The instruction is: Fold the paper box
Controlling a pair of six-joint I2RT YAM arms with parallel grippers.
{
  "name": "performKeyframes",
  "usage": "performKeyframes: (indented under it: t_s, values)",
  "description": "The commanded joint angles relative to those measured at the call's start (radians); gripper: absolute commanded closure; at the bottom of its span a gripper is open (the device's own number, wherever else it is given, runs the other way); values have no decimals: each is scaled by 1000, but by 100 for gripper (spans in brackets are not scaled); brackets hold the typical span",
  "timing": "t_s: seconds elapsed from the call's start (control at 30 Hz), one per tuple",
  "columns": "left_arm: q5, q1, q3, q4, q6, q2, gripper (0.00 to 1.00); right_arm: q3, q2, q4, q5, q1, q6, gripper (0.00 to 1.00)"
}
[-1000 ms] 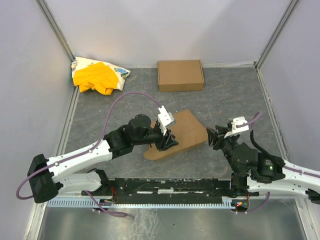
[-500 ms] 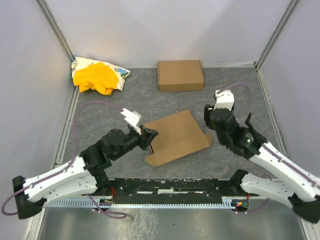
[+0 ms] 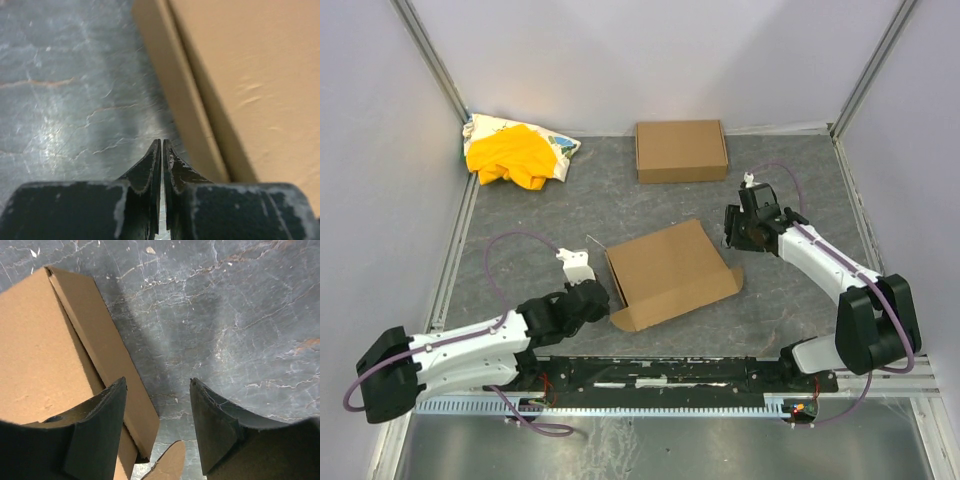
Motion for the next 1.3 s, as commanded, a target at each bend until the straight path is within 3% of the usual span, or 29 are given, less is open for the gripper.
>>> performKeyframes:
  t_s: [0.0,0.27,0.53,0.87,1.0,1.07,1.13,1.27]
  values:
    - [-36,-2,-30,39,-160,31,90,-41,-5,98,-44,-21,20,38]
    - [-83,-1,-1,151,-53,138,87,-97,88,151,-132,-21,-9,38]
    - [-165,20,306,94,160,381,81,-90,105,163,-156,-22,-16,39]
    - [-43,250,565,69,393,544,78,-39,75,126,-69,-21,-4,37]
    - [-36,356,561,12,416,533,66,-46,10,110,10,-23,16,34]
    - [0,421,550,-27,395,516,49,-48,-28,89,39,-23,28,33]
    - [13,466,535,-64,381,501,38,-51,-74,63,74,-24,39,31]
    - [44,497,484,-108,349,421,31,-52,-164,-13,93,-23,55,27]
